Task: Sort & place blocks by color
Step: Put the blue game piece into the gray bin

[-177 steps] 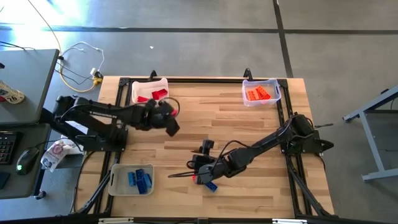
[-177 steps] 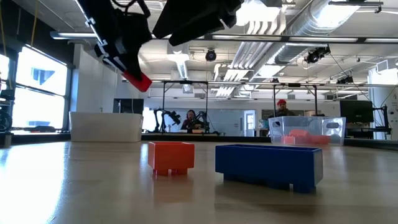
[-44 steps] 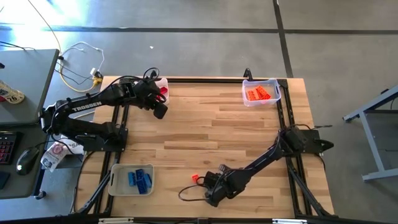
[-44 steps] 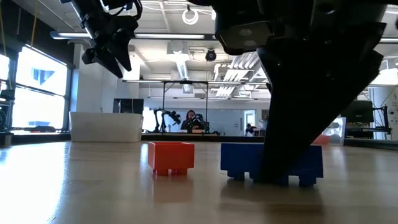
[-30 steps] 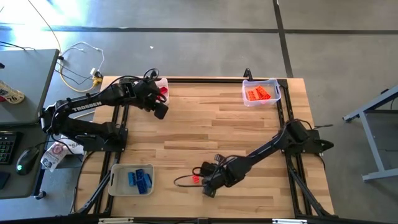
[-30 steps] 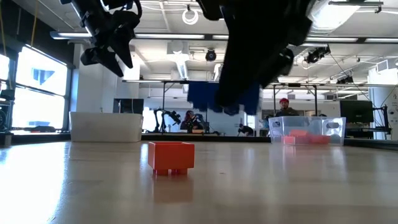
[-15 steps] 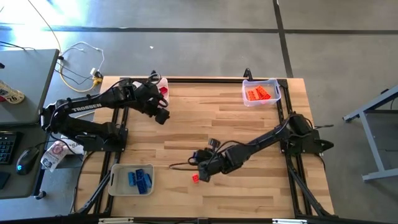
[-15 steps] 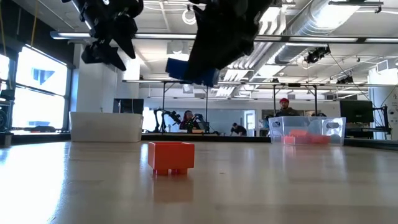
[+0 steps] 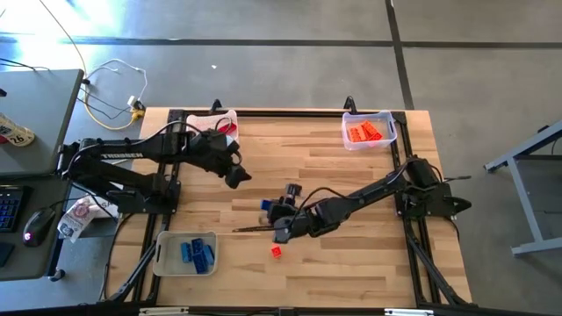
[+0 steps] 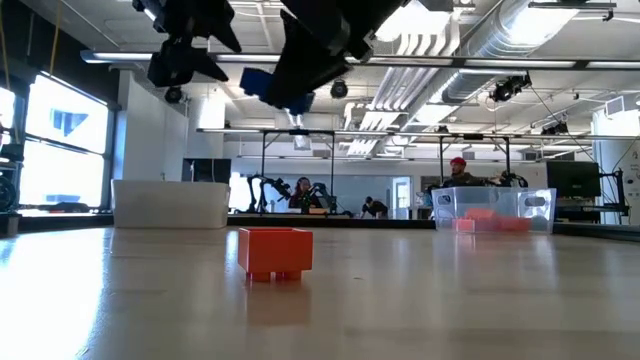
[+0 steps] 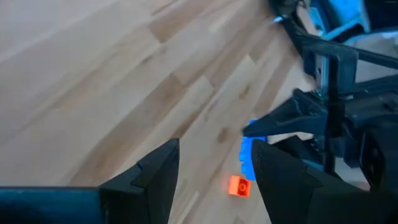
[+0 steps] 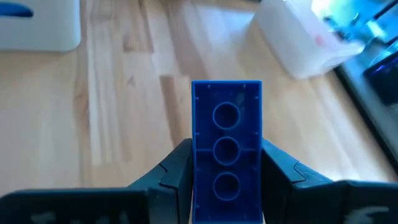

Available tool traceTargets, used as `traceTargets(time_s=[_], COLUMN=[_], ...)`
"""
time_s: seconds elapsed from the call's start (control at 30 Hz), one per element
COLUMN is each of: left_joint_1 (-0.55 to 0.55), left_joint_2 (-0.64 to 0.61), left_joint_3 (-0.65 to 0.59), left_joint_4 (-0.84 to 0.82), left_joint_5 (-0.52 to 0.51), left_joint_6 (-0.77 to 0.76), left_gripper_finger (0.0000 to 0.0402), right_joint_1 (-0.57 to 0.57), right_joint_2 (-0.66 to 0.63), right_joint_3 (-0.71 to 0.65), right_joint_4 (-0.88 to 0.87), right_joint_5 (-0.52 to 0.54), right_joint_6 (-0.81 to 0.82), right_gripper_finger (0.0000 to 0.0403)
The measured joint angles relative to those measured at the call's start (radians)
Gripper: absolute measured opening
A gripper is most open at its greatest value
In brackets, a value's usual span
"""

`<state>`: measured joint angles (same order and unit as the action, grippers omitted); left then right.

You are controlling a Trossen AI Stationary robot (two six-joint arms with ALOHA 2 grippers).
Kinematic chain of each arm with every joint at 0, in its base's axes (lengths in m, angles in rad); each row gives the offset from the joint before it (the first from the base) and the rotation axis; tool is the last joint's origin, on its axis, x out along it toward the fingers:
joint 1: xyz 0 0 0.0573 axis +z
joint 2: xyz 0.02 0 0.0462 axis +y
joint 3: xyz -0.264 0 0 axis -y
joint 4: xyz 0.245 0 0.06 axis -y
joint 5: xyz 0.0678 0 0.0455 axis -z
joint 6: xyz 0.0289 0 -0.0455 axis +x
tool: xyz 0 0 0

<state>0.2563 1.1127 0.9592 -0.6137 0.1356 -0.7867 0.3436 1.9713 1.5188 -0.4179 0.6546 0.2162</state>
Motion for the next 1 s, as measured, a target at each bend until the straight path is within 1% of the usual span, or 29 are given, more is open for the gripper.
traceTargets(time_s=[0.13, 0.23, 0.37, 0.63, 0.83, 1.0], left_joint_1=[-0.05, -0.084, -0.123, -0.174, -0.181, -0.181], left_joint_2=[0.001, 0.007, 0.012, 0.069, 0.116, 0.125], left_joint_3=[0.0, 0.0, 0.0, -0.001, -0.001, -0.001], left_joint_4=[0.048, 0.06, 0.062, 0.081, 0.119, 0.128], left_joint_5=[-0.03, -0.074, -0.106, -0.125, -0.125, -0.127], left_joint_6=[-0.018, -0.033, -0.048, -0.052, -0.049, -0.021], left_gripper_finger=[0.0186, 0.0186, 0.0186, 0.0186, 0.0186, 0.0183], right_joint_1=[-0.007, -0.016, -0.032, -0.065, -0.069, -0.069], right_joint_2=[0.0, 0.0, 0.0, 0.0, 0.0, 0.0], right_joint_3=[0.0, 0.0, 0.0, 0.0, 0.0, 0.0], right_joint_4=[0.075, 0.136, 0.199, 0.254, 0.269, 0.264], right_joint_5=[0.048, 0.062, 0.075, 0.077, 0.077, 0.077], right_joint_6=[-0.091, -0.15, -0.213, -0.277, -0.303, -0.303], right_gripper_finger=[0.0107, 0.0107, 0.0107, 0.0107, 0.0107, 0.0107])
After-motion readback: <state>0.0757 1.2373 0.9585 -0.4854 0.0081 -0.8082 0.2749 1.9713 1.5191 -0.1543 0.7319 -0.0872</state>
